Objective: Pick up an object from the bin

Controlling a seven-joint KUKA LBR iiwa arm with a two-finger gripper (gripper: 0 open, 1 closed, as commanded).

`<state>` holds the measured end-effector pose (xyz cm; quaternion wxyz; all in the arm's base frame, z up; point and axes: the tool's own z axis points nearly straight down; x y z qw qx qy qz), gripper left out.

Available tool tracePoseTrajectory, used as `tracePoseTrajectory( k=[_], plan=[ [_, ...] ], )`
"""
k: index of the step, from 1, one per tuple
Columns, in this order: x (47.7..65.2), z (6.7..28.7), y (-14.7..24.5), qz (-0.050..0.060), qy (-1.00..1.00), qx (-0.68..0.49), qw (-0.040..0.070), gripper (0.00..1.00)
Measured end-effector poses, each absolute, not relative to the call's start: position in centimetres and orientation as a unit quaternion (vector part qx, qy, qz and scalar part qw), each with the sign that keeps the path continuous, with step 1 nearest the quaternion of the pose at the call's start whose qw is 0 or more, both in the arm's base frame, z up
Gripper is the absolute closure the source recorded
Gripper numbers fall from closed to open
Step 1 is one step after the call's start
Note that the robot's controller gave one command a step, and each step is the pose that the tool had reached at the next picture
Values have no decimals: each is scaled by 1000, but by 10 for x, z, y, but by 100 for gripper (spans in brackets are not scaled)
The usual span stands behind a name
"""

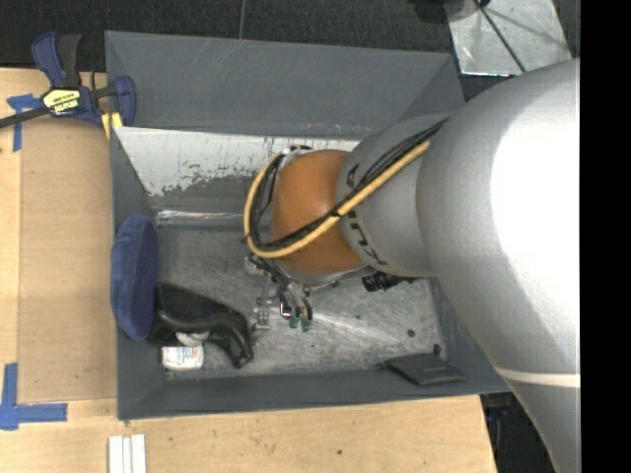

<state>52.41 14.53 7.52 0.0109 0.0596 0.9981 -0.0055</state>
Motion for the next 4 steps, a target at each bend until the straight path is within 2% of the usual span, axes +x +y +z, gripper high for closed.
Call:
tracePoseTrajectory(
  k=[1, 2, 3, 4],
  plan=[
    [516, 74, 215, -3, 992, -124, 5, 0],
    [536, 195, 199, 1, 980, -201, 6, 0],
    [509, 126, 248, 2, 975, -223, 6, 0],
    [527, 156, 239, 0, 898, -440, 3, 0]
  ],
)
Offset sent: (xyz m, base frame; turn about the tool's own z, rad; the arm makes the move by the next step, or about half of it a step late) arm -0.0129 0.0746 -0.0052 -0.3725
